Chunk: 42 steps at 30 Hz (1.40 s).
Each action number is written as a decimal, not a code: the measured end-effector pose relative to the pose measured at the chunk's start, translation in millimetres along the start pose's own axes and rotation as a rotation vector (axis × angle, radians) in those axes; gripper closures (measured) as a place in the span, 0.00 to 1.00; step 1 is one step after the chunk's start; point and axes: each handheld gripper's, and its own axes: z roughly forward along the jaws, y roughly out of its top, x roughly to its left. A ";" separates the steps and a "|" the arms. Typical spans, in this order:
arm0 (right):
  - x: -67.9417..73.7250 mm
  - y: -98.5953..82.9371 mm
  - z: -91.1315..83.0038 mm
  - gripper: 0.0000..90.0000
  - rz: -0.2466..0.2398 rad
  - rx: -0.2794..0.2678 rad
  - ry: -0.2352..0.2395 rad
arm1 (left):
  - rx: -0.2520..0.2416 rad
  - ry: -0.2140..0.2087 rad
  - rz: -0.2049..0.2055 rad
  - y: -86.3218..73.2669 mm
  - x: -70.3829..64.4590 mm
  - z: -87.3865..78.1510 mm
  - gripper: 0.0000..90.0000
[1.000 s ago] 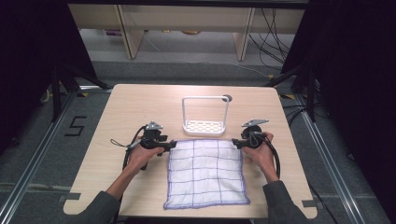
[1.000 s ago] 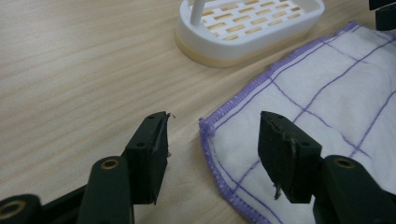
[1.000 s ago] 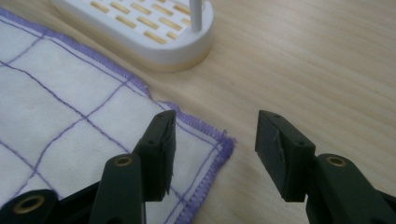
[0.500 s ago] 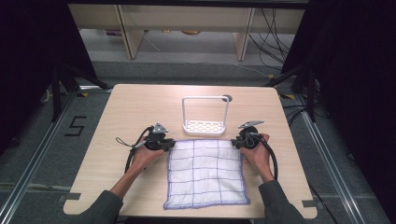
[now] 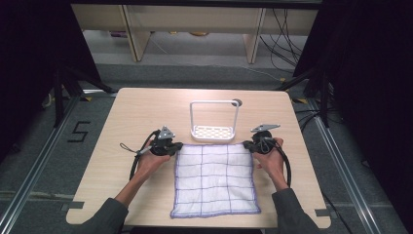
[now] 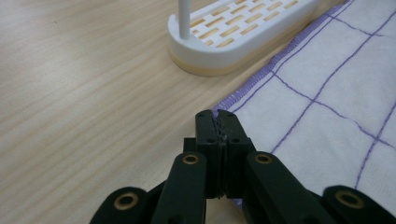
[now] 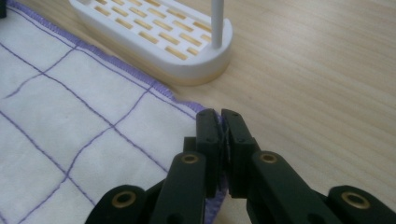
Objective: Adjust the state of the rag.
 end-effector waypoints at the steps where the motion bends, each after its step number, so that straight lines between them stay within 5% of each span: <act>1: 0.0 0.0 0.0 0.96 0.000 0.000 0.000 | 0.000 0.000 0.000 0.0 0.0 0.0 0.98; 4: 1.4 0.7 -4.6 0.96 0.022 -0.057 0.008 | -0.028 0.000 -0.015 4.8 3.1 -4.7 0.98; 5: 1.3 3.0 -10.4 0.96 0.020 -0.019 0.023 | -0.032 0.002 -0.012 6.1 3.6 -6.2 0.98; 7: 2.0 5.5 -14.0 0.96 0.021 -0.024 0.031 | -0.050 0.002 -0.021 9.1 3.3 -8.7 0.98; 12: 4.3 13.9 -21.6 0.96 -0.041 -0.082 0.051 | -0.089 -0.007 -0.012 20.4 5.3 -17.5 0.98; 17: 11.0 18.9 -34.3 0.96 -0.028 -0.111 0.067 | -0.145 -0.018 -0.018 26.5 3.3 -29.9 0.98; 21: 15.9 19.7 -47.8 0.96 -0.063 -0.138 0.078 | -0.178 -0.035 -0.004 26.4 -2.4 -45.5 0.98; 34: 43.5 -11.0 -85.5 0.96 -0.120 -0.173 0.125 | -0.209 -0.079 0.074 -2.1 -34.7 -84.7 0.98; 42: 49.4 -32.4 -97.7 0.96 -0.085 -0.177 0.153 | -0.215 -0.143 0.045 -25.8 -48.2 -102.7 0.98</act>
